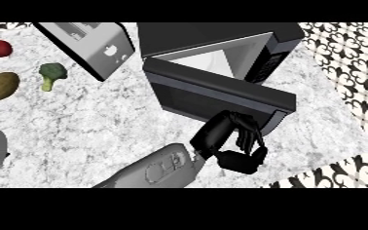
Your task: Pick up the milk, place it into the microwave and close the microwave
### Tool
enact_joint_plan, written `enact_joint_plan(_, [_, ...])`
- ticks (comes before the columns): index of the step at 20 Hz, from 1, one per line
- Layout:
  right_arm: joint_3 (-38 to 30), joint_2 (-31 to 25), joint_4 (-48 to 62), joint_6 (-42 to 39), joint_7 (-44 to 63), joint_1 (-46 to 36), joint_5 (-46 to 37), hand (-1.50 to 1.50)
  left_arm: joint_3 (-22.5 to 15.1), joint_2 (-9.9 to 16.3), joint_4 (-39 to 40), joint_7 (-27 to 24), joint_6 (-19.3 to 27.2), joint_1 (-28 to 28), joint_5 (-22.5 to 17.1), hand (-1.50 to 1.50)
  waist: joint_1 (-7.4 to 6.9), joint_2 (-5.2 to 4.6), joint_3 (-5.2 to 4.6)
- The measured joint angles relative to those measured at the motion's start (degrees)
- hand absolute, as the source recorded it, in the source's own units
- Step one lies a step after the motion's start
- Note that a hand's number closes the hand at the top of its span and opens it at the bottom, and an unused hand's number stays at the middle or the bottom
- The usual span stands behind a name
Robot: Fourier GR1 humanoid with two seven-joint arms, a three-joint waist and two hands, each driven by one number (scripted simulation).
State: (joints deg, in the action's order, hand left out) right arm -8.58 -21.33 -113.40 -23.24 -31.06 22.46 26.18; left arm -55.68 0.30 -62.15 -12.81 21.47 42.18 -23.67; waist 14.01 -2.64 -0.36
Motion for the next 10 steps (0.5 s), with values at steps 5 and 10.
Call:
enact_joint_plan(5, [-0.27, -1.46, -1.52, -0.87, 1.43, -0.95, 1.91, -1.50, 1.49, -0.13, 2.28, -0.61, 1.32, 5.00, -3.75, 1.50, 2.61, -0.54, 0.10])
enact_joint_plan(10, [-0.39, -3.16, -2.83, -1.90, 2.95, -1.97, 3.73, -1.50, 2.72, 0.41, 5.34, -0.77, 2.84, 8.95, -6.73, 1.50, 4.79, -1.14, 0.18])
